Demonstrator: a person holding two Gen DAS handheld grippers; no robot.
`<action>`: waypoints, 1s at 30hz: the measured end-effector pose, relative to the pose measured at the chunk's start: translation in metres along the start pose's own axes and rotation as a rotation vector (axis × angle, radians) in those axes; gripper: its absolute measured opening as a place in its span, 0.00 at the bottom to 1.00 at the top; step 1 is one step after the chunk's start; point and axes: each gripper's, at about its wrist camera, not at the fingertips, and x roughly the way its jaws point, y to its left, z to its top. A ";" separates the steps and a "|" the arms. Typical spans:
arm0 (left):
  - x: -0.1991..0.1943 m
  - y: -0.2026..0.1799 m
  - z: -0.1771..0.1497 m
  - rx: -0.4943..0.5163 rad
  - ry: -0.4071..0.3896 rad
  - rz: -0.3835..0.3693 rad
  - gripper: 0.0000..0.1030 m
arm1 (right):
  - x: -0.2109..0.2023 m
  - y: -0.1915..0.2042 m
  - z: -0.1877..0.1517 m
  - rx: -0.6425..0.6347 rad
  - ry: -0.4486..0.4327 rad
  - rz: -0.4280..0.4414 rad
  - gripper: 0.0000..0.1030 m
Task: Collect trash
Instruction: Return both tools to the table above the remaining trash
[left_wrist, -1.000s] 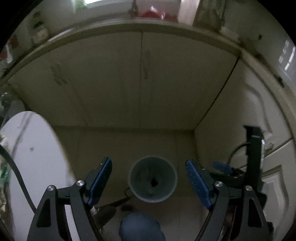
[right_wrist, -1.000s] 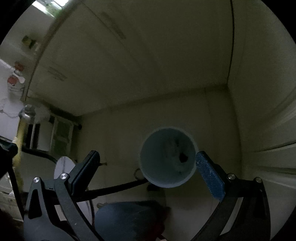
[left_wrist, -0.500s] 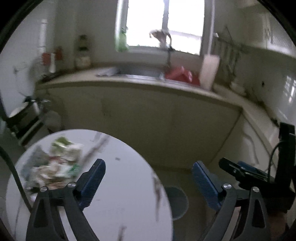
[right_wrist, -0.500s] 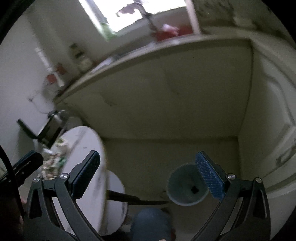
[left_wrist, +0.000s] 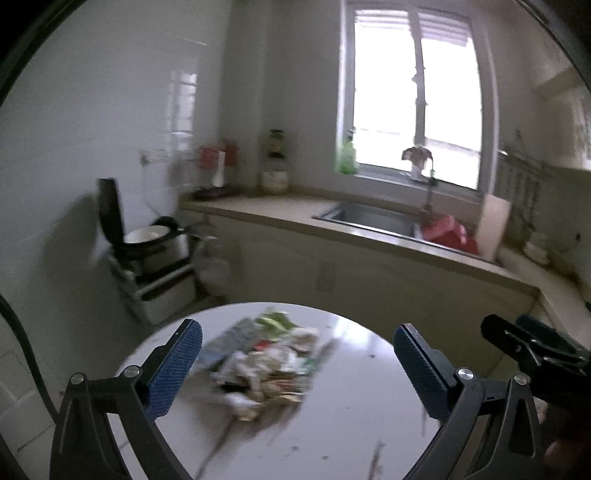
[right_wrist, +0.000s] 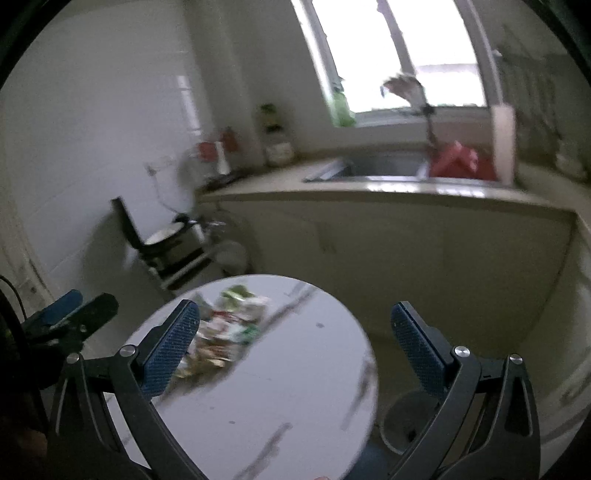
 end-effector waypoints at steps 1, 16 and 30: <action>-0.009 0.004 0.002 -0.007 -0.009 0.012 0.99 | -0.001 0.012 0.002 -0.016 -0.007 0.010 1.00; -0.084 0.049 -0.019 -0.096 -0.094 0.146 0.99 | -0.010 0.109 0.007 -0.166 -0.083 0.031 1.00; -0.052 0.073 -0.029 -0.132 -0.002 0.136 0.99 | 0.022 0.104 0.000 -0.171 -0.026 0.001 1.00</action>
